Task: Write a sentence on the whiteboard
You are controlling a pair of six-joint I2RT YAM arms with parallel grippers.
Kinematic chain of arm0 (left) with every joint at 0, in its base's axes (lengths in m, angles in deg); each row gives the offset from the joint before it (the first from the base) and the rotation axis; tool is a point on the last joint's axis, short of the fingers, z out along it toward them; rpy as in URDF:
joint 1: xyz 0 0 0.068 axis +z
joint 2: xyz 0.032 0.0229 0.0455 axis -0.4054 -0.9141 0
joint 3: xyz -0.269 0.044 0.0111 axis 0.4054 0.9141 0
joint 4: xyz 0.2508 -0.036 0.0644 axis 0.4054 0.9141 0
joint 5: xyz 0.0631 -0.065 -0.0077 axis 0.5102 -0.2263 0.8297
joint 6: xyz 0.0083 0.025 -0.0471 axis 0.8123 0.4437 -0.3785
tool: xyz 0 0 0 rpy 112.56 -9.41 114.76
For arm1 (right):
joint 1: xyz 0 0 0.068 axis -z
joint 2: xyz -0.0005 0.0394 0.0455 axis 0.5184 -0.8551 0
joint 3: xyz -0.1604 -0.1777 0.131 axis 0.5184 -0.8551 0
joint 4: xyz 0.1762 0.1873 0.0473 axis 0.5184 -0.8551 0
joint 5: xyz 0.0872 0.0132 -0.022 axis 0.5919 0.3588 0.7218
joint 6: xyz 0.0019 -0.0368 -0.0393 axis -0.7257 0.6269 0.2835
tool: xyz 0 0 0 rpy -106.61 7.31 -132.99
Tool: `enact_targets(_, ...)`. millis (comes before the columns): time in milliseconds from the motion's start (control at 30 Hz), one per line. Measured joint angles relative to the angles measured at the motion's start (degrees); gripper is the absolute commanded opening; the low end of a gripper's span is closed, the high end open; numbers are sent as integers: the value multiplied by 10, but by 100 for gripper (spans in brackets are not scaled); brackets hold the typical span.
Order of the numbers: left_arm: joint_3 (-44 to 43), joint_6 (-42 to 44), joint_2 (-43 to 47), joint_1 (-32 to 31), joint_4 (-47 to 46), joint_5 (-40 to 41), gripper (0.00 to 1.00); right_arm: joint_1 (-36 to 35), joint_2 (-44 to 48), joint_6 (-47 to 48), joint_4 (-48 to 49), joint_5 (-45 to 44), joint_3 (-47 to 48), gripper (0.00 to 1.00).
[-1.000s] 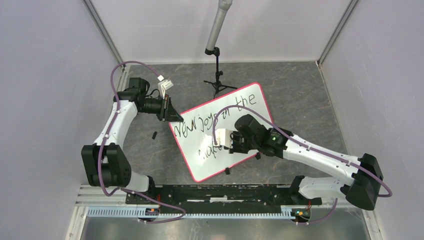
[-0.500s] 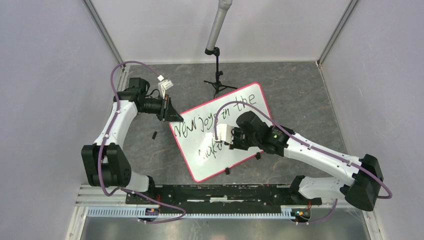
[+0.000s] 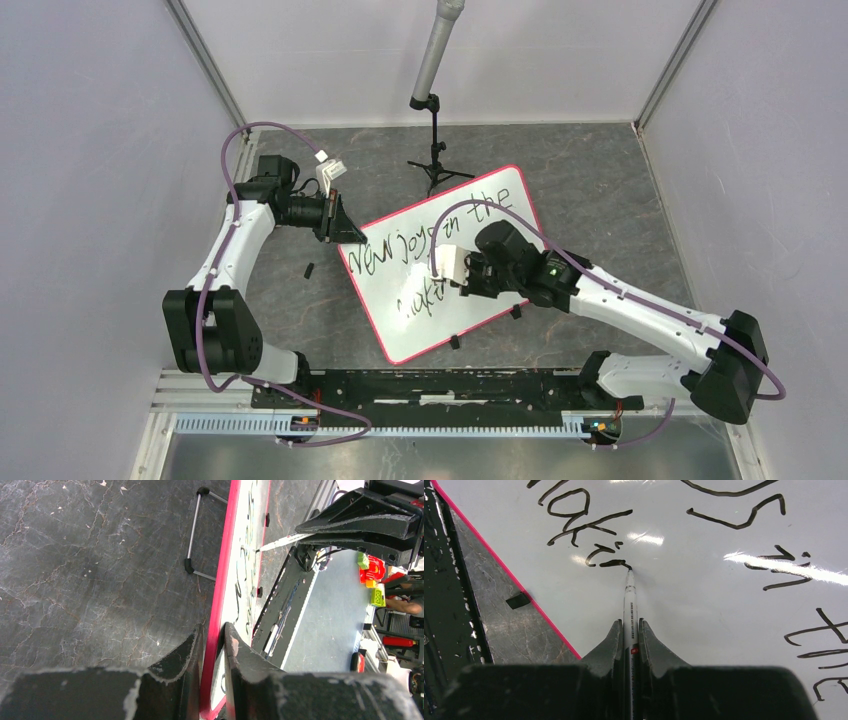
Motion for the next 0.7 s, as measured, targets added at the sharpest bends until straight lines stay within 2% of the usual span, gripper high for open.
enact_targets(233,0,0,0,0,0,0,2,6,9,0,-2,-10,-6,0)
enact_targets(700,0,0,-1,0,0,0,3,-5,10,3,-32,29,-25,0)
